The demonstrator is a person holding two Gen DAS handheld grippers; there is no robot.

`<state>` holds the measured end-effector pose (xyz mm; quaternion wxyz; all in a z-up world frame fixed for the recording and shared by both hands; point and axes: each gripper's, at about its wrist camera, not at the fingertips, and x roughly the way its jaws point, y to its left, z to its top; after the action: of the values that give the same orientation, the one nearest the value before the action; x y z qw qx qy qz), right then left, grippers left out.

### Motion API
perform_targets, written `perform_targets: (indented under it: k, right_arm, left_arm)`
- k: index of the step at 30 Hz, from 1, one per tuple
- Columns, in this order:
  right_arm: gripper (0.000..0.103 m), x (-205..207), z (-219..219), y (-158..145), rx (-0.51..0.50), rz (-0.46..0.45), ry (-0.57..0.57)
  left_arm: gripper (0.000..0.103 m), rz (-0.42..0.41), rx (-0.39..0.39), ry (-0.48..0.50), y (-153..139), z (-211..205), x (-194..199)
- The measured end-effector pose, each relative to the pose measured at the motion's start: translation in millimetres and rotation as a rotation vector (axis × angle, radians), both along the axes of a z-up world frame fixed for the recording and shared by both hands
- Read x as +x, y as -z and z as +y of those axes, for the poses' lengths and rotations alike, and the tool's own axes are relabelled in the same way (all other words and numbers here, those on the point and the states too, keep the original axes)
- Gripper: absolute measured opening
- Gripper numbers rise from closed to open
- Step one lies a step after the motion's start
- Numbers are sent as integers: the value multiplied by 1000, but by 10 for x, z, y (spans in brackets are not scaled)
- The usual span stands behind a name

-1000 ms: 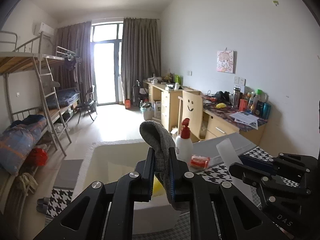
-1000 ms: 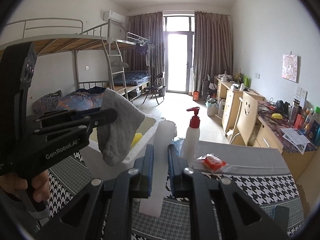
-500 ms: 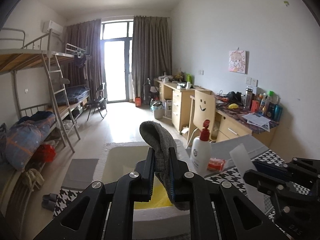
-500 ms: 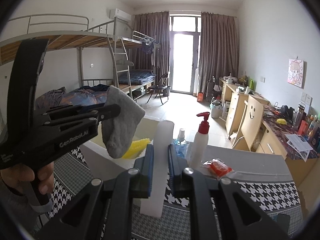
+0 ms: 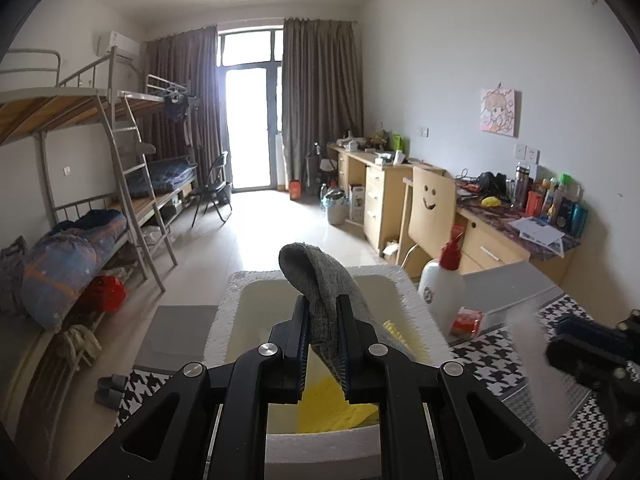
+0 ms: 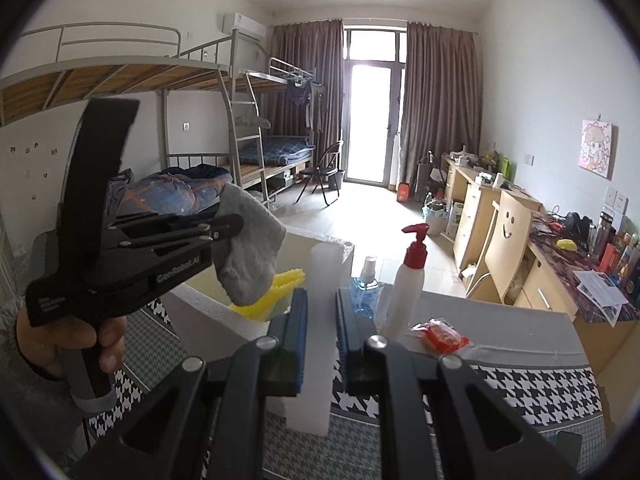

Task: Organize soft objects

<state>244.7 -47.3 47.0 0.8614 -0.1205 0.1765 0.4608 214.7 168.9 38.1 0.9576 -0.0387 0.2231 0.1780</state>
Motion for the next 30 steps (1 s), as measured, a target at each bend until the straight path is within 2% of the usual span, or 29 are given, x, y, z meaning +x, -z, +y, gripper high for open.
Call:
perform_targets:
  k: [6, 9, 10, 11, 13, 20, 30]
  right_arm:
    - [17, -5, 8, -10, 2, -4, 1]
    - [17, -11, 32, -4, -2, -9, -1]
    - [17, -12, 37, -4, -3, -6, -2]
    - [17, -13, 39, -6, -3, -6, -2]
    - [17, -20, 36, -1, -4, -9, -2]
    - [17, -1, 43, 15, -11, 2, 5]
    - [17, 49, 16, 115, -34, 31, 18]
  left_arm:
    - [13, 27, -12, -19, 91, 93, 37]
    - [18, 55, -29, -15, 127, 144, 69]
    - [32, 63, -36, -16, 126, 175, 70]
    - [60, 66, -43, -19, 125, 199, 71]
    - [87, 43, -33, -32, 115, 212, 31]
    - [97, 4, -11, -53, 38, 178, -67]
    - [102, -30, 11, -62, -26, 125, -157]
